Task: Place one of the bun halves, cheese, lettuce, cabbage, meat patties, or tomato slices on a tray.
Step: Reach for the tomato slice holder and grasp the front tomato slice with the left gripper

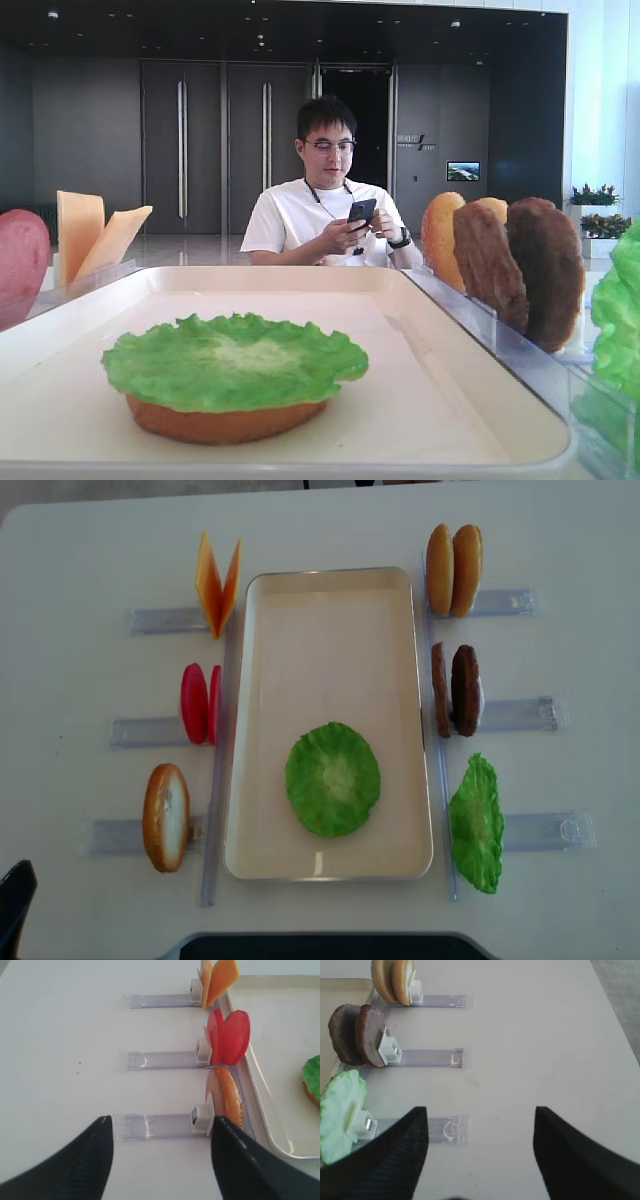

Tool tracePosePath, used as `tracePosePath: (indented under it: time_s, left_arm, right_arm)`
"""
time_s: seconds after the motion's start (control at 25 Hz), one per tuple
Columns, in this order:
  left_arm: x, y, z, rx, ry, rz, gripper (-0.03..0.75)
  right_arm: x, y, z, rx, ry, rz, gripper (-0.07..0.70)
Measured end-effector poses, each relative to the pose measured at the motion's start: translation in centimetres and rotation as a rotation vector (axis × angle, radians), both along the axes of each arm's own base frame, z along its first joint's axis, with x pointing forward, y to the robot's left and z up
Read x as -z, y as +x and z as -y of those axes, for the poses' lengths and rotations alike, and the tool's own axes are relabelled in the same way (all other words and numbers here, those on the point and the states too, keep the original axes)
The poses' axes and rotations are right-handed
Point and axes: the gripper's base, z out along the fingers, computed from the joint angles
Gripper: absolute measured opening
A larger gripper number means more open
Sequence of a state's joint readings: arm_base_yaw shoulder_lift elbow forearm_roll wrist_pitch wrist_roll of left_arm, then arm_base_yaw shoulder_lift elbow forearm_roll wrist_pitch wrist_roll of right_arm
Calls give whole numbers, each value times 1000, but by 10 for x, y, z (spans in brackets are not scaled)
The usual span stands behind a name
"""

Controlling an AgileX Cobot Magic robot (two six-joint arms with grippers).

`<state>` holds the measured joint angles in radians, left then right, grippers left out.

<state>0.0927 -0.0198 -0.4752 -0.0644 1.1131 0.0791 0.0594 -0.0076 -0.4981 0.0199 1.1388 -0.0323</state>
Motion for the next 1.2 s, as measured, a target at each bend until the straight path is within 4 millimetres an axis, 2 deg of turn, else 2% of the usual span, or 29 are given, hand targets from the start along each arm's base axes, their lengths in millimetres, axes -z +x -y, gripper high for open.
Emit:
tracePosePath:
  time_s: [1.2]
  left_arm:
    - [0, 0, 0, 0, -1, 0, 471]
  right_arm:
    - [0, 0, 0, 0, 0, 0, 463]
